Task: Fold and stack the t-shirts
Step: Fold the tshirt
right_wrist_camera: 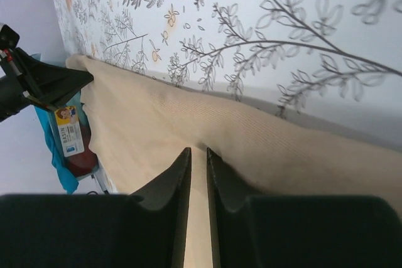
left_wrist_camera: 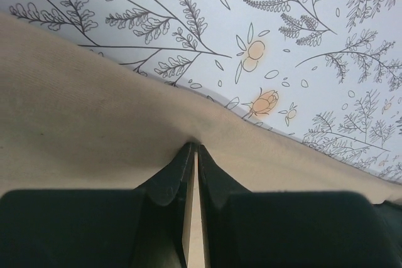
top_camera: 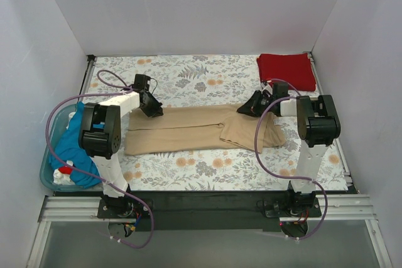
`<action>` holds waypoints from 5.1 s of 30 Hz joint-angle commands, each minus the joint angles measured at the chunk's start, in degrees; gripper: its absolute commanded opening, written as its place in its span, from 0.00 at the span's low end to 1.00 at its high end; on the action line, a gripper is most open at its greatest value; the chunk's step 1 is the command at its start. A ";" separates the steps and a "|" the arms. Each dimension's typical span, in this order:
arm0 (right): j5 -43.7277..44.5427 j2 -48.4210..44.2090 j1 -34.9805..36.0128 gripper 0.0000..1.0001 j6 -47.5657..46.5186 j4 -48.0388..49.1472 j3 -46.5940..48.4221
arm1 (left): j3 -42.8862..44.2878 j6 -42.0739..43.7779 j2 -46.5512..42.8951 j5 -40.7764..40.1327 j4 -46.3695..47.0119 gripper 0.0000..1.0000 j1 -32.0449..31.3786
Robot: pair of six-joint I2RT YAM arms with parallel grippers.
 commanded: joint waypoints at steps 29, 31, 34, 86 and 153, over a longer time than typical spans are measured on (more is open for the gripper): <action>32.83 -34.75 3.24 0.57 -10.35 -17.90 -12.74 | 1.68 16.15 -10.30 -2.58 -5.59 0.31 -5.90; 34.52 -35.56 5.72 0.59 -10.79 -19.85 -13.01 | 0.97 14.92 -10.66 -7.77 -7.78 0.27 -8.81; 36.20 -35.21 8.10 0.62 -11.06 -22.14 -13.18 | -3.05 11.93 -12.32 -15.08 -10.77 0.19 -14.26; 26.45 22.12 19.28 0.93 -27.87 -42.28 65.84 | 6.61 -4.60 -7.92 6.36 1.17 0.15 -34.68; 25.81 0.45 7.47 0.83 -14.84 -29.80 32.13 | 25.35 9.22 9.32 -7.26 17.27 0.42 -6.72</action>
